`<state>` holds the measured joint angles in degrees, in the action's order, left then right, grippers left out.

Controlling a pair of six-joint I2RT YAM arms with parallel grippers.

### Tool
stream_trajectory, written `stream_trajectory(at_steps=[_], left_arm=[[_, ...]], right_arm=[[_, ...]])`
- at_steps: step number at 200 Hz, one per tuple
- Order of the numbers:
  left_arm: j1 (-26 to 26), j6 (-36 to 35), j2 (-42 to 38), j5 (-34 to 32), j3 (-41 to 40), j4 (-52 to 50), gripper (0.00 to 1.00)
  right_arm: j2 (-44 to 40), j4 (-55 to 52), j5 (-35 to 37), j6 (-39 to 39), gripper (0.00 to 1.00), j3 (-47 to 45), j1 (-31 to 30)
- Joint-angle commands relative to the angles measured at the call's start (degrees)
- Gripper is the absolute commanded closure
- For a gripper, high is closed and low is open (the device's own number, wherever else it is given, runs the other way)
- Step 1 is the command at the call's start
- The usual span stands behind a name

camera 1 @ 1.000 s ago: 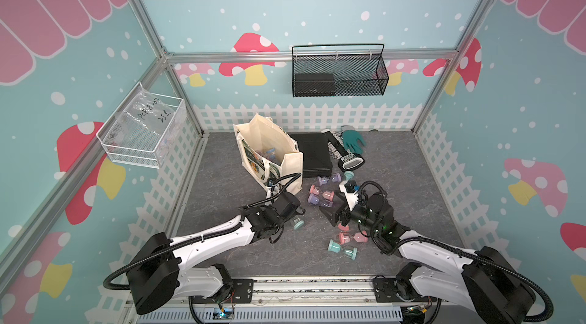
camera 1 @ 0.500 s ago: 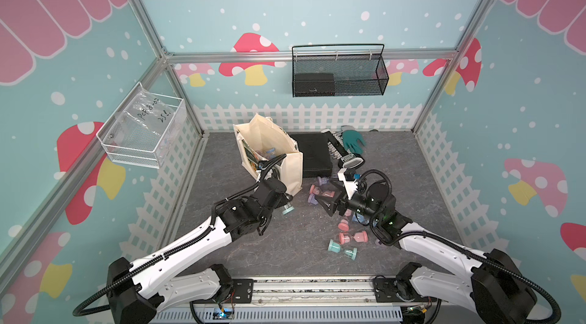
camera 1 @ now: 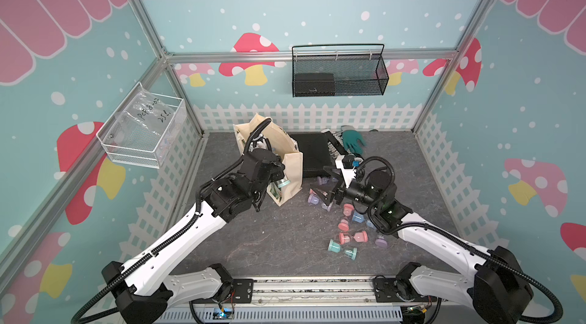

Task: Put the hourglass into the canvas bag
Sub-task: Place the hourglass in the canvas bag.

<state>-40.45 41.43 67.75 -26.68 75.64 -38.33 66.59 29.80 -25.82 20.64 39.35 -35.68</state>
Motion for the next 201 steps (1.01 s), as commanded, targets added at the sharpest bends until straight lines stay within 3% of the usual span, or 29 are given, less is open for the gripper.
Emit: stream_trajectory(at_steps=[1, 85, 201], left_arm=[[2.68, -3.83, 2.18, 0.8, 4.28, 0.81, 0.63], [15.08, -4.61, 16.17, 7.23, 14.9, 4.29, 0.65], [22.38, -0.87, 35.07, 12.17, 20.13, 5.28, 0.65]], right_arm=[[0.95, -0.89, -0.9, 0.06, 0.0, 2.84, -0.37], [3.85, -4.02, -2.53, -0.95, 0.01, 10.54, -0.53], [5.28, -5.89, -0.77, -2.8, 0.01, 12.46, -0.53]])
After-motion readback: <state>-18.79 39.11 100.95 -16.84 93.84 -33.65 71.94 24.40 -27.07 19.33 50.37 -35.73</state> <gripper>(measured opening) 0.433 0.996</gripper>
